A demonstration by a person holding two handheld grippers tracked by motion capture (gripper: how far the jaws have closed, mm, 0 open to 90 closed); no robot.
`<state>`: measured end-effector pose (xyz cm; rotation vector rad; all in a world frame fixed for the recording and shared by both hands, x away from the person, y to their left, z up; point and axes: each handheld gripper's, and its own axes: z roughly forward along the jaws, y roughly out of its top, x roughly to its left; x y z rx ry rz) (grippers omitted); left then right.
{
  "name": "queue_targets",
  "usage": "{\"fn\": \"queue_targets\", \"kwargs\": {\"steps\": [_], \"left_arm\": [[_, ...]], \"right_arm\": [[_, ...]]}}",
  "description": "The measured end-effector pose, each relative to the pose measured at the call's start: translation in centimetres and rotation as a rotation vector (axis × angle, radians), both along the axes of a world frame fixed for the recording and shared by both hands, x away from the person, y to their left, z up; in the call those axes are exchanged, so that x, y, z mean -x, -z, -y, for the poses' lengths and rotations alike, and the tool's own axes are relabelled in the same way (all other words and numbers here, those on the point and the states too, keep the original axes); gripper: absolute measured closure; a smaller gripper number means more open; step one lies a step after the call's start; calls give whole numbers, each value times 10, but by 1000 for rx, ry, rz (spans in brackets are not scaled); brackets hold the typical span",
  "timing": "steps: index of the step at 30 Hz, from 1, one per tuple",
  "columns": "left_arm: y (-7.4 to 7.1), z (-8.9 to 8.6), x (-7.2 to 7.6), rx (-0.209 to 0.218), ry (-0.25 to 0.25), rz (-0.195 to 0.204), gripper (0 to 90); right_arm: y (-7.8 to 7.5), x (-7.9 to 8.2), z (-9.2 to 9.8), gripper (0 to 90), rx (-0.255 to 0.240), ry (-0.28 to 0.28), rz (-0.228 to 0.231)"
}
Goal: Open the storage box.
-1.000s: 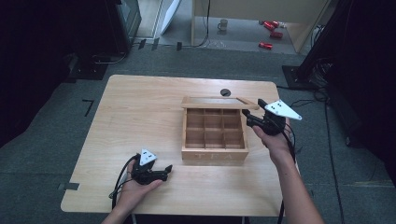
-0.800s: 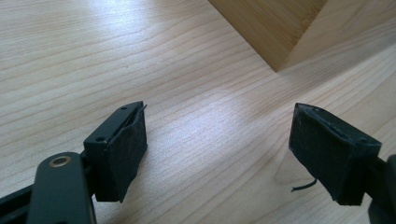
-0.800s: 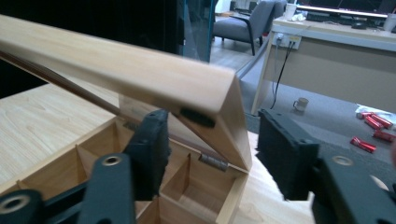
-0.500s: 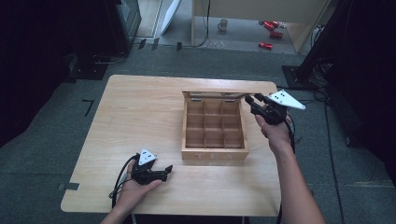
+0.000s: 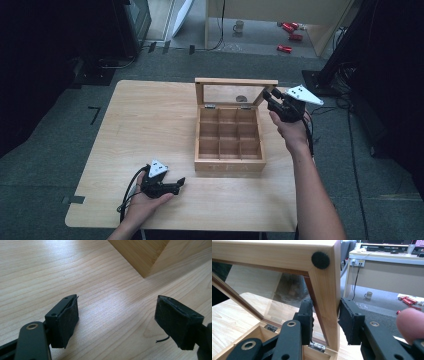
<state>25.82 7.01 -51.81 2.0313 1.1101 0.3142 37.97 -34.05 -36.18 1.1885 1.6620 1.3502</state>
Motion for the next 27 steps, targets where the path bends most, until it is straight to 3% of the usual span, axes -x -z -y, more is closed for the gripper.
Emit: {"fn": "queue_targets", "kwargs": {"steps": [11,27], "left_arm": [[0,0,0,4,4,-1,199],[0,0,0,-5,7,4,199]], "right_arm": [[-12,-24,0,667,40,5,-22],[-25,-76,-1,670,-9,45,-114]]}}
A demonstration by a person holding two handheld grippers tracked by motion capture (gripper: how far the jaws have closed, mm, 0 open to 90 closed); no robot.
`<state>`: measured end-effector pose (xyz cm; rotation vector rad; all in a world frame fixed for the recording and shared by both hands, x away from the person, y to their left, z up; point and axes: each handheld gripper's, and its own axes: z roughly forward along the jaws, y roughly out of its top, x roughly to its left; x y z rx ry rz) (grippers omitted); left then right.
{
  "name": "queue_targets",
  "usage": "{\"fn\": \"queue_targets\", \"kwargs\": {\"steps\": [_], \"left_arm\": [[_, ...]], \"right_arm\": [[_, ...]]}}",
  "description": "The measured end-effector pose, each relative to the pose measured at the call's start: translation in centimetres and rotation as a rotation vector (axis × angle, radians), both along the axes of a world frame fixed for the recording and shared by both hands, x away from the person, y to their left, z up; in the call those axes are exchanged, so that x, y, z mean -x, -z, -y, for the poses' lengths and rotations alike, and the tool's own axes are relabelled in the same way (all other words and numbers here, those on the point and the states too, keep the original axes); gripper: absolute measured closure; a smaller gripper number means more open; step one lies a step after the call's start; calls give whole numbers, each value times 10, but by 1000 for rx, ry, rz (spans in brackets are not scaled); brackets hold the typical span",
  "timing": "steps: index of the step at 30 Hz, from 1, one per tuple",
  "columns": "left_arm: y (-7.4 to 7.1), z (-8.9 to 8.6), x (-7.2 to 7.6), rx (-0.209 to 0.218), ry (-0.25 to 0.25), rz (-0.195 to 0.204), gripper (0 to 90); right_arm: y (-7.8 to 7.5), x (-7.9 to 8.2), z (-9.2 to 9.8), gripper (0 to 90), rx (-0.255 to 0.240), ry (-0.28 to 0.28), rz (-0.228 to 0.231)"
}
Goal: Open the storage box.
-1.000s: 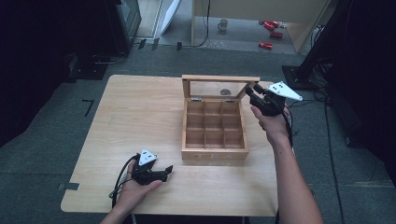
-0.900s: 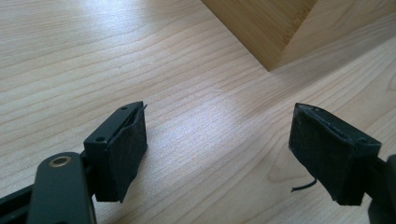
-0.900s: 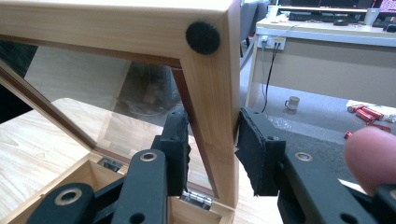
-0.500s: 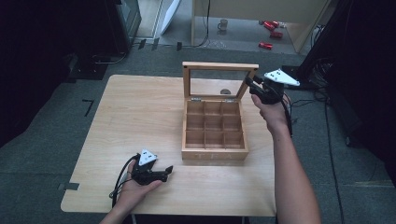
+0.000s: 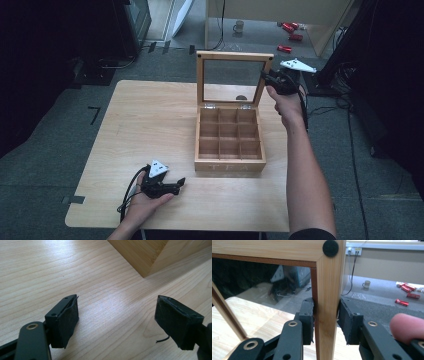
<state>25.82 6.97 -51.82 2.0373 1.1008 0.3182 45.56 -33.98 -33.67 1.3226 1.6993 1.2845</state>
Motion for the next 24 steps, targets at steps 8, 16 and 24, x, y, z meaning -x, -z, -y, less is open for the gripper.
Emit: {"fn": "queue_targets", "kwargs": {"steps": [8,16,24], "left_arm": [[0,1,1,-10,1,1,199],[0,1,1,-11,2,2,199],[0,3,2,-37,2,11,199]], "right_arm": [[3,-21,-7,675,-27,73,-15],[8,-38,-12,680,-35,123,-21],[12,-47,-15,681,-29,153,-23]]}}
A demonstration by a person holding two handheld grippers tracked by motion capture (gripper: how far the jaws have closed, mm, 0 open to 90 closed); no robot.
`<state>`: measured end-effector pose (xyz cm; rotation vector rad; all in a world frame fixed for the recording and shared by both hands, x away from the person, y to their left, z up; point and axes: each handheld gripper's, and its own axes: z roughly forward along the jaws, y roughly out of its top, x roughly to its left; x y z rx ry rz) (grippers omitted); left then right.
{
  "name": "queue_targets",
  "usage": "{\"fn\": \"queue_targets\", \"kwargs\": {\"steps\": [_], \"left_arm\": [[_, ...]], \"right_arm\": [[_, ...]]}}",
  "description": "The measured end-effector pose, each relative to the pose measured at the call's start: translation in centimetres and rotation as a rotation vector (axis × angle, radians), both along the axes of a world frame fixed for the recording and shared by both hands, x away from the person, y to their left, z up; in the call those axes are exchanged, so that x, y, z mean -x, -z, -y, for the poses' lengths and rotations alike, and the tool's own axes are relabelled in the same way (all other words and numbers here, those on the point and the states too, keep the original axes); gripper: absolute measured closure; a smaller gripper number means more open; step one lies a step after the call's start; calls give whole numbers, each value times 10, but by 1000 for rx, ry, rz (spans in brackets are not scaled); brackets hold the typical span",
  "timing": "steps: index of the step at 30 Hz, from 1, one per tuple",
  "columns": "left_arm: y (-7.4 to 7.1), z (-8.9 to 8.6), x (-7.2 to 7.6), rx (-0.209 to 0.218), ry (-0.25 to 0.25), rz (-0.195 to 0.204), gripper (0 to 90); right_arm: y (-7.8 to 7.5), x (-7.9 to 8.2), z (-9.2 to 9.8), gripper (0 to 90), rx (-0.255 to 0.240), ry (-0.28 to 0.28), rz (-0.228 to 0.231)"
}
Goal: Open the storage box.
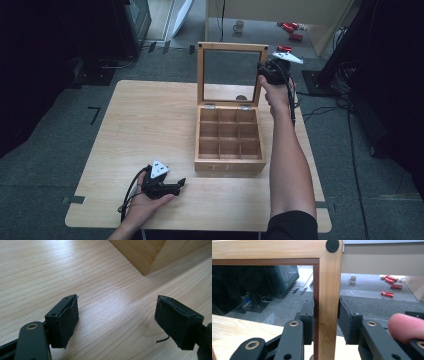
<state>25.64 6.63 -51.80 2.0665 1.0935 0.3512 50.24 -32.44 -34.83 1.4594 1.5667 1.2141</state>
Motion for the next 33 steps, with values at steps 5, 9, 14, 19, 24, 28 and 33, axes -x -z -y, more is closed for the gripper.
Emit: {"fn": "queue_targets", "kwargs": {"steps": [5,9,14,19,24,28,33], "left_arm": [[0,2,1,-19,-1,8,199],[0,2,1,-16,-1,5,199],[0,2,1,-16,0,5,199],[0,2,1,-22,-1,9,199],[0,4,2,-35,-2,12,200],[0,5,3,-46,-4,20,200],[1,8,3,-74,-3,30,200]], "right_arm": [[0,-2,-3,681,6,20,-8],[-1,0,-2,659,-9,19,-4],[-3,10,1,404,-25,14,-11],[-5,31,2,218,-33,-14,-11],[0,57,5,142,-26,-34,-16],[8,78,10,133,11,-45,-20],[20,107,18,108,60,-57,-31]]}}
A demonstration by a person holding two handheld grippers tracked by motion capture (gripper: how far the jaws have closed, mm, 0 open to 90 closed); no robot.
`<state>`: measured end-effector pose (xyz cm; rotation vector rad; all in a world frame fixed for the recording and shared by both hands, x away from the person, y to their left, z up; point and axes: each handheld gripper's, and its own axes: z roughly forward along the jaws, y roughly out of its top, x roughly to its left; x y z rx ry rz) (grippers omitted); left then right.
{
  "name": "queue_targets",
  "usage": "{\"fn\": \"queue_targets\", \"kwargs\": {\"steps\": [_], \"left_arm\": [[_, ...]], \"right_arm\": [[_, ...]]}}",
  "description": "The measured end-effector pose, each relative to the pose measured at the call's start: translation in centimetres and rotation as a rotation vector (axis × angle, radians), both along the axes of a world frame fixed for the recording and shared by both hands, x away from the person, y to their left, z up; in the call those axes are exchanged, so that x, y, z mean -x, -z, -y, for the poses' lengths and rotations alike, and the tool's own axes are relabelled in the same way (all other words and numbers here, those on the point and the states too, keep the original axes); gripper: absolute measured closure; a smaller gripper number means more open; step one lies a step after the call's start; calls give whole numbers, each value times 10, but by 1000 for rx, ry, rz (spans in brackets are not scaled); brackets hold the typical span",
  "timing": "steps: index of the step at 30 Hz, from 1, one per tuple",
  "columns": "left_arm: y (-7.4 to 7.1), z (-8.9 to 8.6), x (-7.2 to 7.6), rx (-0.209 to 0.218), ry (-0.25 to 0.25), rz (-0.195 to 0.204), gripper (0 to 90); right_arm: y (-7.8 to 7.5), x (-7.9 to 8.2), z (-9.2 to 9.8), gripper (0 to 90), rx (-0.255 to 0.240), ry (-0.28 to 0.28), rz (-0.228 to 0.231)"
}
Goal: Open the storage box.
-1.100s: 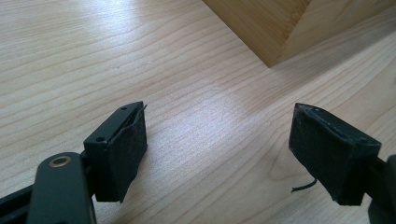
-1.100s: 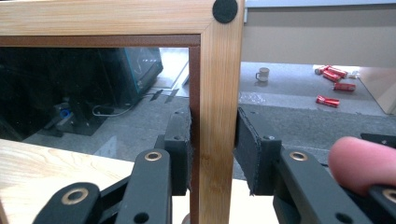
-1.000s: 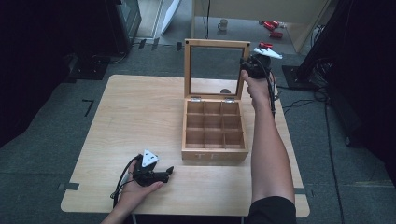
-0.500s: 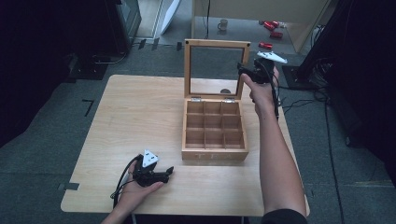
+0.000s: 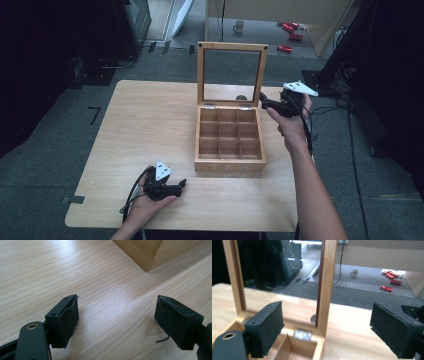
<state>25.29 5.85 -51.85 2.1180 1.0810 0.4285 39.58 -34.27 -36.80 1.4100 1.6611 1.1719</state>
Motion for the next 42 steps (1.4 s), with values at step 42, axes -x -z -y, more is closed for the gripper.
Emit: {"fn": "queue_targets", "kwargs": {"steps": [42], "left_arm": [[0,3,1,-25,-5,13,207]], "right_arm": [[110,161,44,92,33,19,-155]]}}
